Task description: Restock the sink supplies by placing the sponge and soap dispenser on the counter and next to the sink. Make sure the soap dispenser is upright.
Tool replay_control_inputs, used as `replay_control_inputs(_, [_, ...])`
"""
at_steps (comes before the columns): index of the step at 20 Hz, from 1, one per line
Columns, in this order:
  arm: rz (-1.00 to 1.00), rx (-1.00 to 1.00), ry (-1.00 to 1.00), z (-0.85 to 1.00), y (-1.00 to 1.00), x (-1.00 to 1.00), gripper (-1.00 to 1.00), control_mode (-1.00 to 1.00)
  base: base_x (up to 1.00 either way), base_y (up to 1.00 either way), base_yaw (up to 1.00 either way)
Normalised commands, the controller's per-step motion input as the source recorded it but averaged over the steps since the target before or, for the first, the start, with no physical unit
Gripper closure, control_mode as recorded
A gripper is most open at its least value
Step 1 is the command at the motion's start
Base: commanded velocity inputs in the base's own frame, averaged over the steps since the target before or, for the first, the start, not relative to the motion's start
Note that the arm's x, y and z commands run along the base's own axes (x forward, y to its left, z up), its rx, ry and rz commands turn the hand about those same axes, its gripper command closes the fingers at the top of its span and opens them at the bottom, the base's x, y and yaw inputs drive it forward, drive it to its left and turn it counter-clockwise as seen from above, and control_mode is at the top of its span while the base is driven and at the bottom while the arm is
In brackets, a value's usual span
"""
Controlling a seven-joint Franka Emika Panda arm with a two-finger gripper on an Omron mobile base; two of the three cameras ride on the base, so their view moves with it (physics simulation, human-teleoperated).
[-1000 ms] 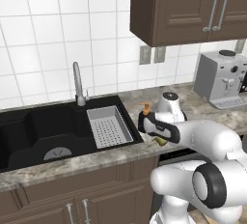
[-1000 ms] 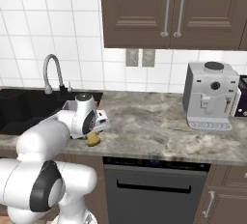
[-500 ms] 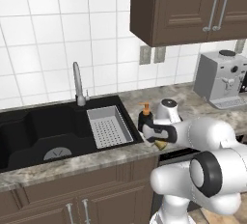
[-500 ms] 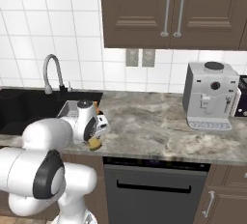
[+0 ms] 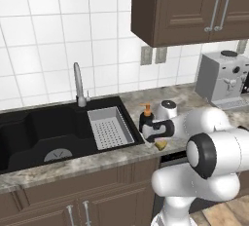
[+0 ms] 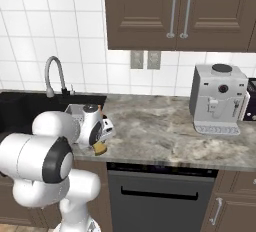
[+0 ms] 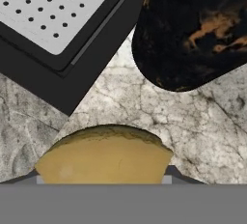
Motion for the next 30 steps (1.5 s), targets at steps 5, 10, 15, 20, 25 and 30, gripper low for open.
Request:
replay_control_inputs(5, [0.04, 0.0, 0.0, -0.19, 0.0, 0.03, 1.0, -1.0, 0.0, 0.0, 0.0])
replay_control_inputs(10, [0.02, 0.0, 0.0, -0.19, 0.01, 0.1, 1.0, -1.0, 0.0, 0.0, 0.0])
replay_control_inputs(15, [0.0, 0.0, 0.0, -0.16, 0.03, 0.13, 1.0, -1.0, 0.0, 0.0, 0.0])
replay_control_inputs(20, [0.0, 0.0, 0.0, -0.23, 0.12, 0.09, 1.0, -1.0, 0.0, 0.0, 0.0])
replay_control_inputs(25, [0.0, 0.0, 0.0, -0.27, 0.21, 0.02, -1.0, -1.0, 0.0, 0.0, 0.0])
replay_control_inputs(30, [0.0, 0.0, 0.0, -0.12, 0.1, 0.0, -1.0, -1.0, 0.0, 0.0, 0.0])
